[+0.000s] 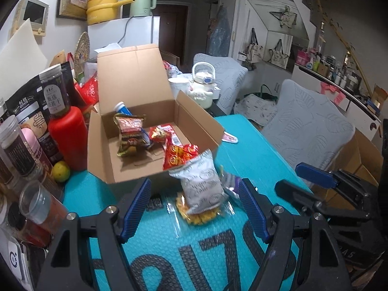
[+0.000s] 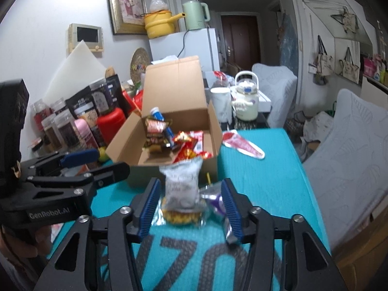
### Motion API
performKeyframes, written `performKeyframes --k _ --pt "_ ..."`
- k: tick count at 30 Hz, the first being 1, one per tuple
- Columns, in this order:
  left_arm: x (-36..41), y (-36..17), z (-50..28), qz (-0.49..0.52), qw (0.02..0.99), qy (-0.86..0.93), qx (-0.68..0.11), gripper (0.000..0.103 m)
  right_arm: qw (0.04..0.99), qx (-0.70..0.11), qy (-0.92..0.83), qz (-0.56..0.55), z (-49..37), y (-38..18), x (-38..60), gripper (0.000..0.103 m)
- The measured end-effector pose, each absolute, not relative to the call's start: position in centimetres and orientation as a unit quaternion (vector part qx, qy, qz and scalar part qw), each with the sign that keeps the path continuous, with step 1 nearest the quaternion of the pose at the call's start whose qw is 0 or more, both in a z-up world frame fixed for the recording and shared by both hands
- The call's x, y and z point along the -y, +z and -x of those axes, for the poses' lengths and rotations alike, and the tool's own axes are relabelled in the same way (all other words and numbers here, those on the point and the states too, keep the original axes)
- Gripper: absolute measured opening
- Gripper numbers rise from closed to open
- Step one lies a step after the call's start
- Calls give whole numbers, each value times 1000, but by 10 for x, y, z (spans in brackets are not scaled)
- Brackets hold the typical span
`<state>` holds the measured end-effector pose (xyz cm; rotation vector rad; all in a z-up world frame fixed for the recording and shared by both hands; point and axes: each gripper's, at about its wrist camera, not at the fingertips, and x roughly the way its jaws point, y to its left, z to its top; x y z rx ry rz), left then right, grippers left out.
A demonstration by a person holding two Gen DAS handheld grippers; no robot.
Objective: Organize snacks
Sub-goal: 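Move both grippers back toward the white printed bag on the table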
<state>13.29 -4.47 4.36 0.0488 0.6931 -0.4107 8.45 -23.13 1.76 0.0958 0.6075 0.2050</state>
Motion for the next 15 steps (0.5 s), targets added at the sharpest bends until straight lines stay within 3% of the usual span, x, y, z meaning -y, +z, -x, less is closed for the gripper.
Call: performKeyframes --k 15 --pt "61 5 -124 -8 899 -226 -375 74 932 -343 105 -49 -73 -32 245 55"
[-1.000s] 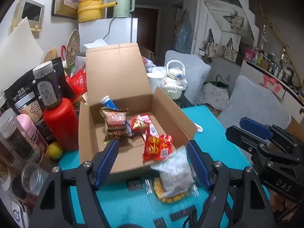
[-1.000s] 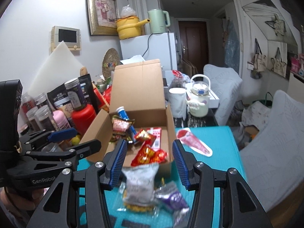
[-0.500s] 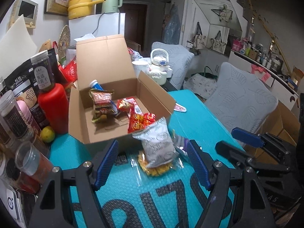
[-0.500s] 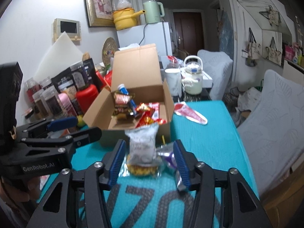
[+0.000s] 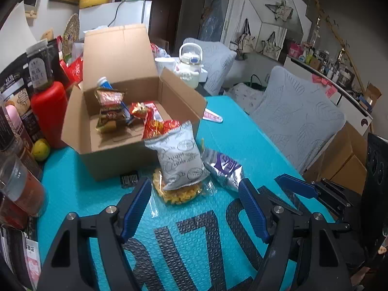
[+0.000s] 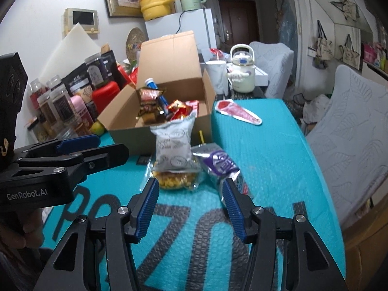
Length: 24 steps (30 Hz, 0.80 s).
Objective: Organize snacks
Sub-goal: 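Move both grippers back toward the white printed bag on the table, then grasp the white printed bag with the left gripper while the right grasps the purple bag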
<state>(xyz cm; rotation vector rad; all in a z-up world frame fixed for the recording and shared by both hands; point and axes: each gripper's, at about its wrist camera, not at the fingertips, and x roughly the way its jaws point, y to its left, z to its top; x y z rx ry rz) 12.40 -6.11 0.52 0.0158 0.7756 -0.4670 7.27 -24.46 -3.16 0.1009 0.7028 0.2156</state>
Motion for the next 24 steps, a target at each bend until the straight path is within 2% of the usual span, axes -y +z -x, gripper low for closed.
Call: performKeyframes --k 12,19,24 --pt "79 -29 -154 26 885 -216 -411 74 919 -371 123 -50 -106 -63 264 57" --pt "90 -42 -178 29 882 -201 -425 74 912 -388 120 -49 -131 -77 277 63" --pt "95 -52 -201 35 876 -191 -441 74 906 -403 116 -49 -152 -90 281 63"
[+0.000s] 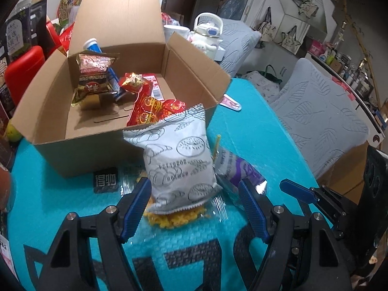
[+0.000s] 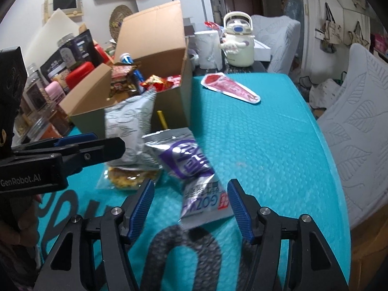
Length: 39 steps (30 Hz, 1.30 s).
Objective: Organize snacks
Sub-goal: 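Grasp the white printed bag with the left gripper while the right grasps the purple bag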
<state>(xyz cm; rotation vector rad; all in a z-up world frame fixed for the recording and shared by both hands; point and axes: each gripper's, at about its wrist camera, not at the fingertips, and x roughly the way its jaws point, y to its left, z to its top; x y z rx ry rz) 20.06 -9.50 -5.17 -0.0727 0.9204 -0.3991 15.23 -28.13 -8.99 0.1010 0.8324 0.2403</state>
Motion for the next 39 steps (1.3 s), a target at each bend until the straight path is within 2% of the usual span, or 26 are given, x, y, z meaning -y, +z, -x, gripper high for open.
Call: performKeyframes --k 15,16,17,18,20,21,26,39 --pt "104 -85 -240 28 859 -172 -482 74 882 -451 124 -60 -190 -126 285 64" --pt "106 -85 -240 24 861 -173 -478 74 883 -450 122 -60 -190 -125 285 62" --pt "106 -84 -238 23 864 -175 -472 74 883 -448 124 -61 -189 -125 285 49" --pt "106 -82 -235 21 869 -172 -464 74 883 -448 128 -65 -187 -124 286 44" --pt "106 -79 -231 12 875 -170 -454 65 886 -443 121 -62 -183 -123 285 41" --pt "107 -78 -231 5 876 -167 -452 64 887 -442 120 -60 -182 -123 285 39" --pt "100 -75 -221 10 871 -178 -457 58 891 -434 115 -66 -170 -118 285 35" --pt "65 -70 -161 18 858 -192 -475 58 892 -429 125 -70 -112 -112 271 34"
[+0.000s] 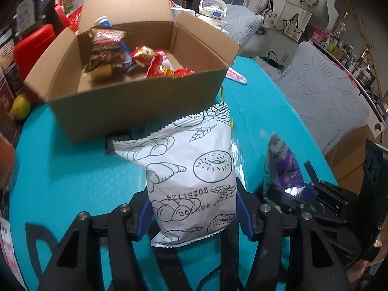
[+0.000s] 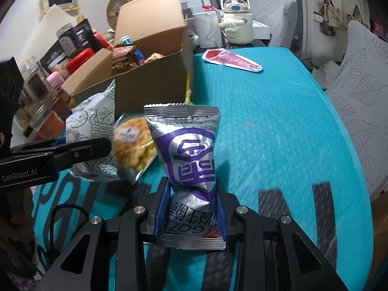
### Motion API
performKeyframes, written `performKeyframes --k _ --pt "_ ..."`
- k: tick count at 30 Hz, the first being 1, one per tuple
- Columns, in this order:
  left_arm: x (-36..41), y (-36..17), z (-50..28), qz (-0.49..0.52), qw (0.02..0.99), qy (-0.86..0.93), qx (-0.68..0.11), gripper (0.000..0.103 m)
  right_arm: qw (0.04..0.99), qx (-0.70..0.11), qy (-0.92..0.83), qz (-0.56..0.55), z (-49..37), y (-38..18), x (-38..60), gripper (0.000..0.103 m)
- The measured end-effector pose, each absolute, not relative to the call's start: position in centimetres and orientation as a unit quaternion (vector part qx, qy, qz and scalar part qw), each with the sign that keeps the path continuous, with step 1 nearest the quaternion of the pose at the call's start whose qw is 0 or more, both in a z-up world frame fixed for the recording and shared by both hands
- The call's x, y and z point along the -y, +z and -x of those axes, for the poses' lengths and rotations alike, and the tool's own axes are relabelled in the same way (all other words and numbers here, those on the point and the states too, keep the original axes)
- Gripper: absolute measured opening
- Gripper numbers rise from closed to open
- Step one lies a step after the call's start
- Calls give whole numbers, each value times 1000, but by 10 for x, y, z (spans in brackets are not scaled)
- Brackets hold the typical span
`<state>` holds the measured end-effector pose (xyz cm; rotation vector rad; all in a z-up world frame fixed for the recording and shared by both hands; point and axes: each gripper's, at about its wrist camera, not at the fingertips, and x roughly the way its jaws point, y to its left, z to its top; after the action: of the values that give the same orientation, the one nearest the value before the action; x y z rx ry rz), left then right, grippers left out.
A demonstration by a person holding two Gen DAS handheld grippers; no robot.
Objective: Organize snacks
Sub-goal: 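Grasp the white printed bag with the left gripper while the right grasps the purple bag, then lift the white bag with the left gripper and purple bag with the right toward the box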
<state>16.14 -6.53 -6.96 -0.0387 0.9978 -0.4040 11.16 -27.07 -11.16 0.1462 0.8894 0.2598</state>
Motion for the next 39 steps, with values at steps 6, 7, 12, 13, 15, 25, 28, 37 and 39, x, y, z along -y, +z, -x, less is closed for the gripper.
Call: performKeyframes --k 6,7,12,13,15,25,28,37,39 --pt "46 -75 -136 21 851 -190 -489 58 889 -433 136 -64 -88 -112 257 34" --pt "44 -76 -132 20 850 -189 -491 58 887 -436 138 -63 -86 -112 254 34" --pt "34 -86 -118 10 837 -189 -513 58 880 -447 151 -58 -76 -115 242 34" --pt "33 -90 -115 6 834 -189 -519 58 879 -449 152 -57 -74 -116 240 34" --pt "33 -96 -114 -2 829 -186 -527 58 876 -454 154 -54 -72 -118 237 34" --pt "47 -111 -118 -44 837 -178 -516 64 874 -466 132 -40 -74 -119 231 39" --pt "57 -115 -117 -78 842 -170 -506 71 873 -471 121 -30 -75 -122 228 46" --pt "58 -116 -117 -86 855 -173 -482 78 880 -462 115 -9 -74 -126 222 51" --pt "56 -114 -114 -89 858 -175 -474 69 882 -457 113 -2 -74 -126 220 51"
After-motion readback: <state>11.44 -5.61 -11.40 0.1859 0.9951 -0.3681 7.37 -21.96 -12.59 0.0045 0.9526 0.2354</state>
